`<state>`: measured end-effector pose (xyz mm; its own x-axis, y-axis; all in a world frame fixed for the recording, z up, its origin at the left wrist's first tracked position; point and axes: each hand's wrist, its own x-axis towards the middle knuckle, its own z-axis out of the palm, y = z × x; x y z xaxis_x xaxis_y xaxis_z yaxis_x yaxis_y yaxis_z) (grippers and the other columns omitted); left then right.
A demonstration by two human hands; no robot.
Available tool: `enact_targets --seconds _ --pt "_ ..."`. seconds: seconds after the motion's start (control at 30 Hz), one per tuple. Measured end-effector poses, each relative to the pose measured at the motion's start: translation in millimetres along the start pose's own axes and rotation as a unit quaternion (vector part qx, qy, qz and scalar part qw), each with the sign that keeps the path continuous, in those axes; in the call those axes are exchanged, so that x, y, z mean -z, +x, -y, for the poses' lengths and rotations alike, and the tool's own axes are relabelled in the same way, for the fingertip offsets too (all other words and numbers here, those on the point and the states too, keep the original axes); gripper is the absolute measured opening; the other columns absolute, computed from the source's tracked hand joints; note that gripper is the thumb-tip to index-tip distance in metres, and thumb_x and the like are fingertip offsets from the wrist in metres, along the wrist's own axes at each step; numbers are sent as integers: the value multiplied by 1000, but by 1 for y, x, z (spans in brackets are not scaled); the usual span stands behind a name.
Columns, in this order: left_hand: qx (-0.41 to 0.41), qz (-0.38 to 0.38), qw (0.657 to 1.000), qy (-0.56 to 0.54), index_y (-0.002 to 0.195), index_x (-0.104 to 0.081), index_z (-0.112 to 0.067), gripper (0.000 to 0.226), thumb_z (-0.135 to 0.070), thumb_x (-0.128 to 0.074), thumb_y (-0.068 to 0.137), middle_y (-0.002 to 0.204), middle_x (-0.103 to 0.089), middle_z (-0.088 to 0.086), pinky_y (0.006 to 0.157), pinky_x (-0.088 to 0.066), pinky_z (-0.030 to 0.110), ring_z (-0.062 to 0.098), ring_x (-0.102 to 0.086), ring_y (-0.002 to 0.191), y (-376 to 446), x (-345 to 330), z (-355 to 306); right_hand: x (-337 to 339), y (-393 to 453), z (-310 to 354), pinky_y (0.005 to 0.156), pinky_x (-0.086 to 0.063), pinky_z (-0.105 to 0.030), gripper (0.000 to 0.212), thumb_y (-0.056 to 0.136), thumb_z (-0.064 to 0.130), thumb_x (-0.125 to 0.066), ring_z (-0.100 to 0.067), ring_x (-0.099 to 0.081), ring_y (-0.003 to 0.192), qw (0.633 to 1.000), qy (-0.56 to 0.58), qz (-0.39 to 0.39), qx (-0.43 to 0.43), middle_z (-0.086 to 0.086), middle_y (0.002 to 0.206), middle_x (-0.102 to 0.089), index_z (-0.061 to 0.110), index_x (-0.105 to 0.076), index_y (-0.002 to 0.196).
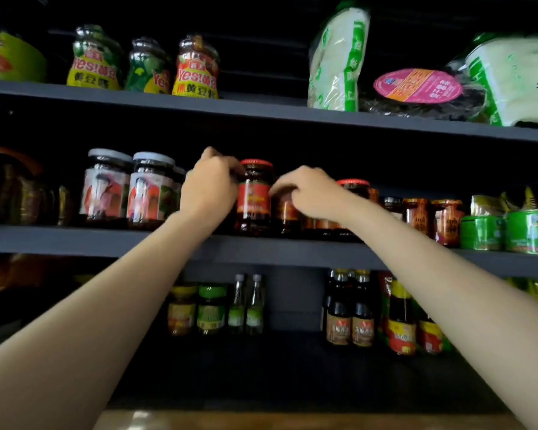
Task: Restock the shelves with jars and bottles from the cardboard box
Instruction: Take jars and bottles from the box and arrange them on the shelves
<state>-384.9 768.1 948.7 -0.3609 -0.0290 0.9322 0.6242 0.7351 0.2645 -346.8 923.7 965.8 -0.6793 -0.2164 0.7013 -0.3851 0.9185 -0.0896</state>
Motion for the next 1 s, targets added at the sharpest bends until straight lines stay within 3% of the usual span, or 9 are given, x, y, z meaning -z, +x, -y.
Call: enact_targets --seconds 0.07,0.17,0.3,0.37,0.47,0.63,0.7,0.8,1.0 --pt "-8 -20 1000 2 109 -67 -18 36 -5 -45 84 121 -51 11 91 -41 37 33 -53 110 -10 18 -2 -7 -2 18 91 -51 -30 46 80 -12 -34 -19 -66 97 986 125 -107 27 -9 100 -70 10 -72 96" --pt "-4 -70 998 -1 107 -67 -15 34 -5 -45 83 115 -54 10 86 -41 32 25 -55 104 -37 55 6 -29 -11 70 60 -50 -19 42 77 -9 -34 -3 -61 58 925 313 -198 82 -2 70 -68 20 -65 72" --pt "101 -173 980 -23 95 -67 -15 21 -9 -49 85 93 -53 2 67 -37 20 9 -51 75 -100 118 55 -83 -48 174 58 -49 -20 31 76 -2 -36 -2 -60 59 854 456 -183 169 5 65 -64 17 -61 78" --pt "157 -189 969 25 92 -66 -13 20 -7 -49 84 90 -56 8 66 -40 26 15 -55 74 -148 159 93 -122 -72 234 61 -49 -22 28 73 2 -36 -2 -59 58 822 530 -120 172 4 65 -64 18 -58 75" --pt "274 -204 931 127 98 -67 -5 29 1 -46 80 103 -58 16 81 -45 31 28 -59 91 -239 237 154 -192 -111 326 65 -50 -32 25 69 12 -36 -10 -60 60 776 612 29 148 -1 67 -66 27 -56 69" --pt "487 -184 803 291 103 -67 -3 31 -9 -46 82 111 -55 21 87 -44 37 35 -58 96 -410 378 228 -307 -207 483 75 -53 -44 24 84 8 -50 -24 -61 76 738 547 331 216 -16 91 -69 27 -52 70" --pt "557 -176 738 338 105 -66 -7 28 -6 -46 85 116 -53 17 88 -41 31 33 -58 100 -470 430 248 -343 -245 549 68 -53 -38 21 88 6 -51 -23 -60 71 703 517 423 245 -15 91 -67 22 -54 75" --pt "630 -164 664 369 107 -63 -9 26 -8 -46 88 118 -52 14 90 -39 30 31 -56 104 -546 499 284 -392 -294 648 51 -47 -19 11 91 4 -49 -18 -54 63 652 473 517 289 -12 85 -60 10 -58 91" --pt "770 -121 532 330 114 -55 -10 23 -14 -48 92 113 -60 10 83 -45 32 27 -57 105 -668 593 351 -485 -380 805 65 -51 -29 13 88 5 -52 -20 -58 77 559 360 649 369 -4 77 -59 14 -60 85"
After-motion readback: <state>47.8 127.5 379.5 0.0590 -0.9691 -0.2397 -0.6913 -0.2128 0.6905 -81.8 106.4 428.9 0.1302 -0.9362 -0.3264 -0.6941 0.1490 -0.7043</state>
